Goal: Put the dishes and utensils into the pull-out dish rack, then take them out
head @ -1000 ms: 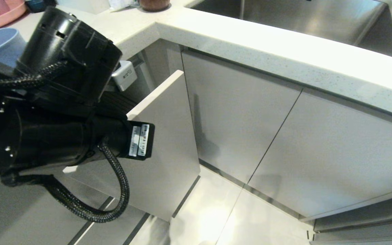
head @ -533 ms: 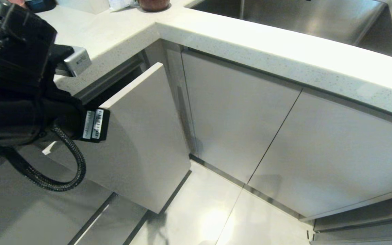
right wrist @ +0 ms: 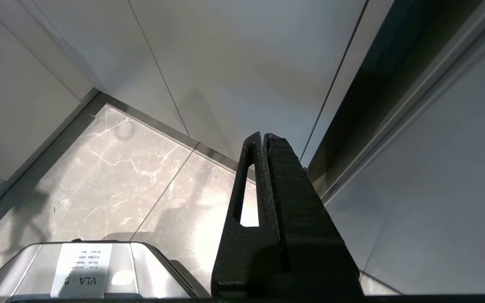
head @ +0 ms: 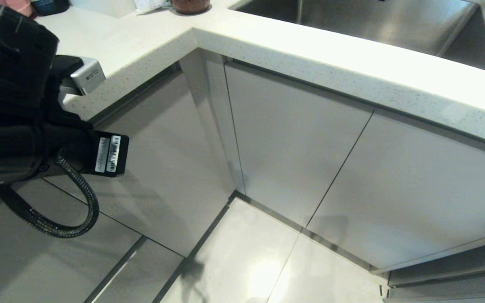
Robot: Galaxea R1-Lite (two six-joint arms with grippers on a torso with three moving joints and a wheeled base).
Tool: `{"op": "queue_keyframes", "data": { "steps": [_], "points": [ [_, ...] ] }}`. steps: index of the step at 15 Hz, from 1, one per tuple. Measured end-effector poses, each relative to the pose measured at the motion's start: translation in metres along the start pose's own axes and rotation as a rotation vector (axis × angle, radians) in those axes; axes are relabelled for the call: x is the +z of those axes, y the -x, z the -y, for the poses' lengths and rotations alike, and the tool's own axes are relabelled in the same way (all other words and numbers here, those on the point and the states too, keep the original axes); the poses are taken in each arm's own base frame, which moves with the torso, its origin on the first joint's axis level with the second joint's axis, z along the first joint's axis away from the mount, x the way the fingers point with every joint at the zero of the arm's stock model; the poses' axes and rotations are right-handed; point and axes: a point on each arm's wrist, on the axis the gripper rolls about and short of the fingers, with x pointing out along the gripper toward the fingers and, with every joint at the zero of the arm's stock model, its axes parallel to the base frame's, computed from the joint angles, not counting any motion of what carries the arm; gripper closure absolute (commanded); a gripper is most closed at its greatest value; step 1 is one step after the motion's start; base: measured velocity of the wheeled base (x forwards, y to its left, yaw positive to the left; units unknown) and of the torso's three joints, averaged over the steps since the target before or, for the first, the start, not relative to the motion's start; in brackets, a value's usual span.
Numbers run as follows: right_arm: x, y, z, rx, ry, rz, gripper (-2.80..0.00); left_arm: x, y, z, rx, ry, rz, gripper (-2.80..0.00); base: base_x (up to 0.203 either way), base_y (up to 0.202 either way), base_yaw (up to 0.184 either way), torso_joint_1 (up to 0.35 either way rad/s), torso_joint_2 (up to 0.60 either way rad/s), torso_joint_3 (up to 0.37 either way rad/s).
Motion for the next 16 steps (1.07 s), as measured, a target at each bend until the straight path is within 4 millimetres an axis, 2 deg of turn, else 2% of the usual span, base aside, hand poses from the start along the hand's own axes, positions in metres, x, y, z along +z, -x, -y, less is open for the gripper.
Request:
{"op": "queue_keyframes", "data": {
  "steps": [5, 9, 12, 14, 16],
  "points": [
    [0.000, 0.000, 0.000, 0.000, 0.000, 0.000, 0.00, 0.001, 0.015, 0.006, -0.078, 0.006, 0.057, 0.00, 0.000, 0.000, 0.000, 0.000, 0.00, 0.000],
    [0.000, 0.000, 0.000, 0.000, 0.000, 0.000, 0.00, 0.012, 0.040, -0.003, -0.225, 0.090, 0.203, 0.00, 0.000, 0.000, 0.000, 0.000, 0.00, 0.000],
    [0.000, 0.000, 0.000, 0.000, 0.000, 0.000, 0.00, 0.017, 0.067, -0.021, -0.329, 0.161, 0.329, 0.00, 0.000, 0.000, 0.000, 0.000, 0.00, 0.000],
    [0.000, 0.000, 0.000, 0.000, 0.000, 0.000, 0.00, 0.016, 0.087, -0.040, -0.371, 0.199, 0.411, 0.00, 0.000, 0.000, 0.000, 0.000, 0.00, 0.000],
    [0.000, 0.000, 0.000, 0.000, 0.000, 0.000, 0.00, 0.011, 0.106, -0.067, -0.342, 0.213, 0.504, 0.00, 0.000, 0.000, 0.000, 0.000, 0.00, 0.000]
  ]
}}
